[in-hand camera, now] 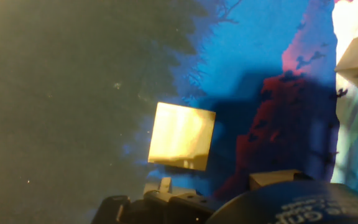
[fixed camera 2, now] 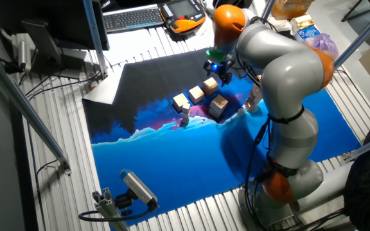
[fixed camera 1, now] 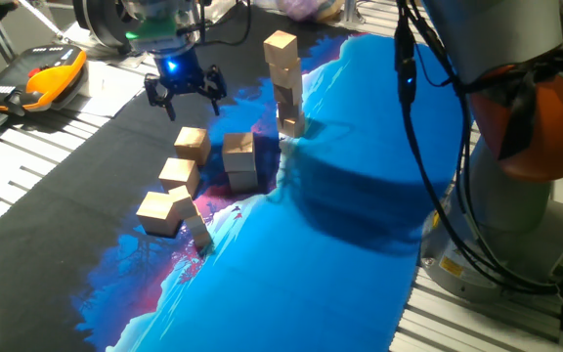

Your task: Stack the blocks in a vertical line of five

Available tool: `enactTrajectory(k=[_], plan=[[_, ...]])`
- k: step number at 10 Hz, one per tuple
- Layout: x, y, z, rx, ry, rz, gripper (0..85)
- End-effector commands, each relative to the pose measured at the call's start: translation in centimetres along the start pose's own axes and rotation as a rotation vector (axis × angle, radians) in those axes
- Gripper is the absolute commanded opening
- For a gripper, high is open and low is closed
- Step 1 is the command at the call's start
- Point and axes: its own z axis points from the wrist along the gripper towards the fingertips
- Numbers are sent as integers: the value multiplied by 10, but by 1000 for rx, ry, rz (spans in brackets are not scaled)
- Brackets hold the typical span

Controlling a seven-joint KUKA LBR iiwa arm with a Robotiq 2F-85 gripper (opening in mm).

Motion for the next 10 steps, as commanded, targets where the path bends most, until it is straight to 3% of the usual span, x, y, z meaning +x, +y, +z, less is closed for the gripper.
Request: enactTrajectory(k=[1, 4, 6, 9, 10], plan=[[0, 0, 0, 0, -1, -18, 850], [0, 0, 0, -19, 17, -17, 850], [-8, 15, 14, -23, 18, 2, 850], [-17, 30, 33, -18, 12, 21, 850], [-17, 31, 40, -7, -11, 23, 850]])
